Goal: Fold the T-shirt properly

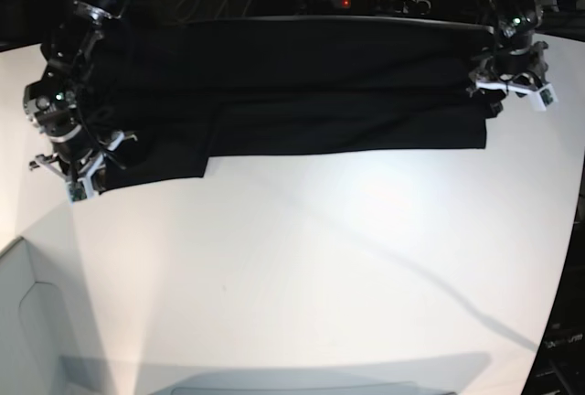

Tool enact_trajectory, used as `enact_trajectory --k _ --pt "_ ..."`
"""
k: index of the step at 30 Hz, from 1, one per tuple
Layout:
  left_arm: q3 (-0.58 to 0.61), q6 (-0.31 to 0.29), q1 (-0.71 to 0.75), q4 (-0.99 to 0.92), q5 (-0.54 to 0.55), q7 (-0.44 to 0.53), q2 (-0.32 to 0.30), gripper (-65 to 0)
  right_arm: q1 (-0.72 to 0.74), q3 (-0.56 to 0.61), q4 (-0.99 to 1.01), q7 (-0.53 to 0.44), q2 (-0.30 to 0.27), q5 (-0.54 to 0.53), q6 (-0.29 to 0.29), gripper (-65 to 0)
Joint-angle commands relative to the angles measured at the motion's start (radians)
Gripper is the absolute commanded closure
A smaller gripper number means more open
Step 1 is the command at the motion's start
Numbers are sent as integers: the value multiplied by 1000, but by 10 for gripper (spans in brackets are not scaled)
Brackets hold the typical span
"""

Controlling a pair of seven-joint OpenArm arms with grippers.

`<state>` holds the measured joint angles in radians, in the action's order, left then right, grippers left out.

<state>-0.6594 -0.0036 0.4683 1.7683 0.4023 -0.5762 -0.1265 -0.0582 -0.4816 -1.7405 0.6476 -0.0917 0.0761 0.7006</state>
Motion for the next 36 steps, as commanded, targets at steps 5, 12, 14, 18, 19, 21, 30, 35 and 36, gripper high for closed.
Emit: enact_trajectory --k 5,12,14,18,19,21,30,35,36 --pt "-6 -2 7 20 -3 22 -12 -385 -96 -4 -166 -10 -3 -83 -2 0" --pt "-7 -2 7 20 -3 22 -17 -385 -272 -93 -284 -16 -1 -221 -2 0" --pt "-7 -2 7 20 -3 22 -17 -385 -314 -133 -284 -16 -1 -258 -2 0" --pt "-7 -2 7 20 -3 18 -17 -385 -392 -211 -286 -16 22 -310 -2 0" --pt "-7 -2 7 20 -3 18 -17 -385 -404 -231 -286 -16 28 -312 -2 0" --pt "-7 -2 7 20 -3 18 -19 -385 -432 -271 -286 -18 40 -313 -2 0" --pt "-1 -2 7 20 -3 17 -20 -385 -538 -352 -286 -18 109 -318 -2 0" --pt "-6 -2 7 20 -3 17 -20 -385 -587 -351 -286 -18 148 -318 -2 0" --pt "-6 -2 7 20 -3 17 -22 -385 -592 -351 -286 -18 148 -318 -2 0"
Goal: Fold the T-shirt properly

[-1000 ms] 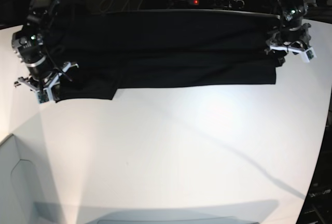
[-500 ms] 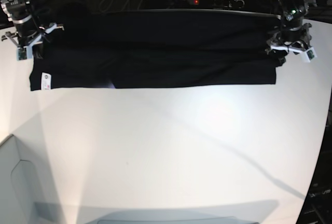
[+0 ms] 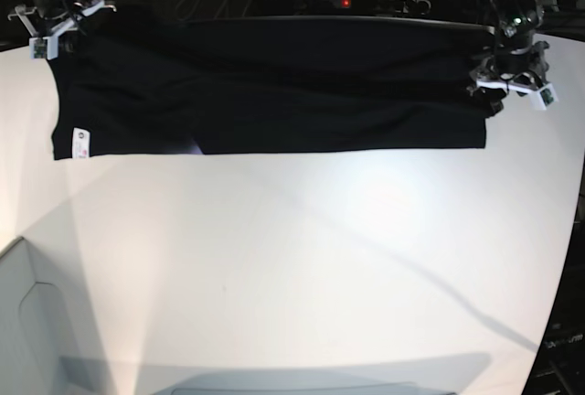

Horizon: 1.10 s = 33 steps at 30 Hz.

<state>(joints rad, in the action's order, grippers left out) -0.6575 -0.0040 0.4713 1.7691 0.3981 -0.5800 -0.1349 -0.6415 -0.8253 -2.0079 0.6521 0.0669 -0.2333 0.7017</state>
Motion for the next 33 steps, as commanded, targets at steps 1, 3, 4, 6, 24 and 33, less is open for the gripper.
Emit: enact_trajectory --k 1,3,4,6,24,33 --pt "-8 -1 5 19 2 21 -13 -385 -10 -7 -18 -22 -11 -8 -4 0" --pt "-9 -1 16 19 2 22 -13 -385 -10 -12 -18 -22 -9 -8 -4 0" --pt "-9 -1 24 27 2 24 -13 -385 -11 -12 -18 -22 -9 -8 -4 0" --pt "-9 -1 36 62 3 22 -13 -385 -11 -13 -18 -22 -9 -8 -4 0" --pt "-129 -1 145 220 134 19 -7 -385 16 -78 -18 -22 21 -8 -4 0" --pt "-37 -1 136 174 161 19 -2 -385 85 -76 -18 -22 21 -8 -4 0"
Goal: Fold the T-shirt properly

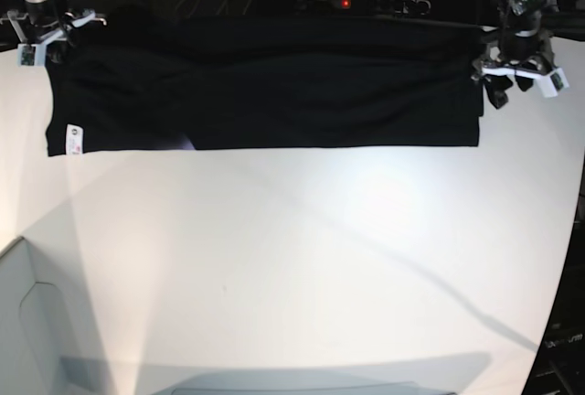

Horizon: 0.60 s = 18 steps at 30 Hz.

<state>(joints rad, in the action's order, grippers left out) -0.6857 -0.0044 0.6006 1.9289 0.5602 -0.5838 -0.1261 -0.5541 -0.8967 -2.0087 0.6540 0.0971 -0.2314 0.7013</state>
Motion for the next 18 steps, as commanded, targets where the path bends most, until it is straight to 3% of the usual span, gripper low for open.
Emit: enact_trajectory --k 1,10,18 --pt "8 -1 6 -1 -1 23 -11 -385 7 -5 -17 -24 -9 -10 -3 0" --pt "74 -1 -37 -202 -1 29 -20 -385 102 -11 -16 -18 -12 -9 -3 0" --pt "73 -1 -37 -216 -1 29 -24 -385 134 -11 -8 -17 -13 -4 -3 0"
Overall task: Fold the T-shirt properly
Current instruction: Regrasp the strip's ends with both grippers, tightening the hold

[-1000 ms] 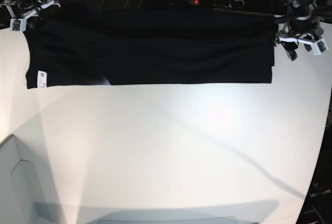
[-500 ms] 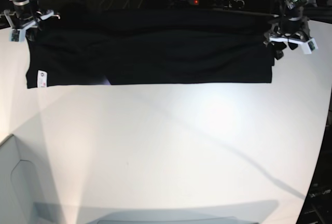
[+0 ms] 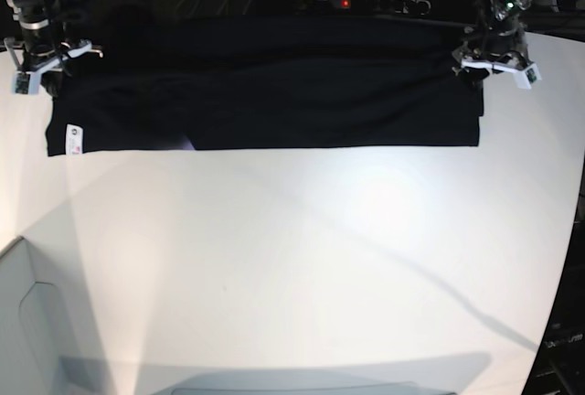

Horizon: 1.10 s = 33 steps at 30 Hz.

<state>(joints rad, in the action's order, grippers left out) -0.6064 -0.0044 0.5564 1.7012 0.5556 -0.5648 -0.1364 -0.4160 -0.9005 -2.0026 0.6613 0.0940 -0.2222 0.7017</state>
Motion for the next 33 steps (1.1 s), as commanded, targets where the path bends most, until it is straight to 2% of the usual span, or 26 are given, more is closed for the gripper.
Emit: enact_trajectory --k 1,4,12,16,25,26,33 --pt "-7 -1 7 12 4 10 -13 -385 -7 -7 -14 -24 -10 -13 -4 0" --pt "-8 -1 7 9 4 10 -13 -385 -14 -10 -20 -30 -10 -27 -4 0" --pt "-7 -1 6 3 4 12 -13 -385 -16 -4 -22 -24 -41 -187 -4 0" --pt "-7 -1 6 3 4 12 -13 -385 -5 -10 -13 -24 -52 -190 -4 0" --pt "-8 -1 6 4 4 12 -13 -385 -2 2 121 -28 -118 -188 -4 0" --pt "-8 -1 6 3 4 12 -13 -385 10 2 139 -28 -125 -177 -4 -2" --pt "-8 -1 7 7 4 12 -13 -385 98 -9 257 -24 -130 34 -4 -127"
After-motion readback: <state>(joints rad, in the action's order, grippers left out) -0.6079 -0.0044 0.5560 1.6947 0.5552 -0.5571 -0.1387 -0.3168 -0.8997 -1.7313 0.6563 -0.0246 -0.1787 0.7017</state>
